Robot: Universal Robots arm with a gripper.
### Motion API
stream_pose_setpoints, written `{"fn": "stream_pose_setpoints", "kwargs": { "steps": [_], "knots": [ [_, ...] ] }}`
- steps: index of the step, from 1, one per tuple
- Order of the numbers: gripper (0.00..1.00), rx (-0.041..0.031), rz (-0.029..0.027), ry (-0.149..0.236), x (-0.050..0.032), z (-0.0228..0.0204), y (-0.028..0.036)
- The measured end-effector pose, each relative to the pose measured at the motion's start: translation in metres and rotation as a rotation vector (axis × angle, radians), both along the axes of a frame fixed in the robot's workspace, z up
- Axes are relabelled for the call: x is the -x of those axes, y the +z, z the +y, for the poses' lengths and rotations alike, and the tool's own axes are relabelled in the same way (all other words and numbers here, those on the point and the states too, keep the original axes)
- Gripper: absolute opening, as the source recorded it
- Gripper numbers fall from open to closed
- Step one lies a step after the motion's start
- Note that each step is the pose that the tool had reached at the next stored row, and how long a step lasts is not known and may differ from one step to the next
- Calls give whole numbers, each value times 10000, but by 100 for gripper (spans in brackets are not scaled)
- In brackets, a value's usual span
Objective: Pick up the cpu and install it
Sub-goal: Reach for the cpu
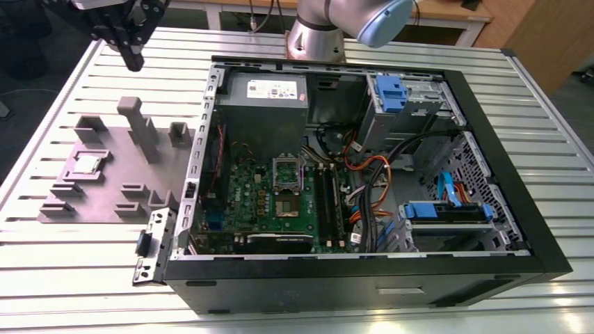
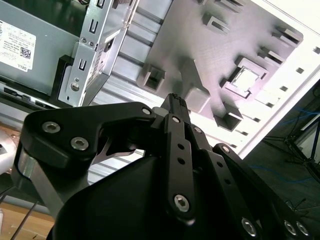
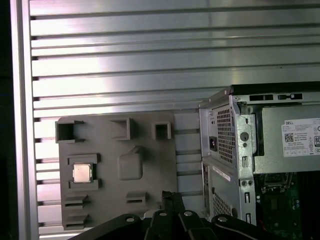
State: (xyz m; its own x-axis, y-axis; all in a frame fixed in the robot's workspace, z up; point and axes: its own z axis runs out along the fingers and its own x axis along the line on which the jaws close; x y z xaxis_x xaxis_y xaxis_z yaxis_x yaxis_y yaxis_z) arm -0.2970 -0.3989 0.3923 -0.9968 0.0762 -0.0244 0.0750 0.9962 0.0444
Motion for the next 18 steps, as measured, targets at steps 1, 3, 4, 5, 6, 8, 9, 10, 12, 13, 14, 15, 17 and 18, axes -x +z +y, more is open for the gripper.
{"fn": "stream_pose_setpoints", "kwargs": {
  "steps": [1,3,4,5,6,8,9,10,12,13,14,15,17,18],
  "knots": [
    [11,0,0,0,3,0,0],
    [11,0,0,-1,9,0,0],
    [11,0,0,0,12,0,0],
    [11,0,0,0,15,0,0],
    [11,0,0,0,18,0,-1],
    [11,0,0,0,24,0,-1],
    [11,0,0,0,27,0,-1],
    [11,0,0,-1,31,0,-1],
    [11,0,0,0,36,0,-1],
    [11,0,0,0,38,0,-1],
    [11,0,0,0,41,0,-2],
    [11,0,0,0,44,0,-2],
    [11,0,0,0,49,0,-2],
    [11,0,0,0,52,0,-2]
  ]
}}
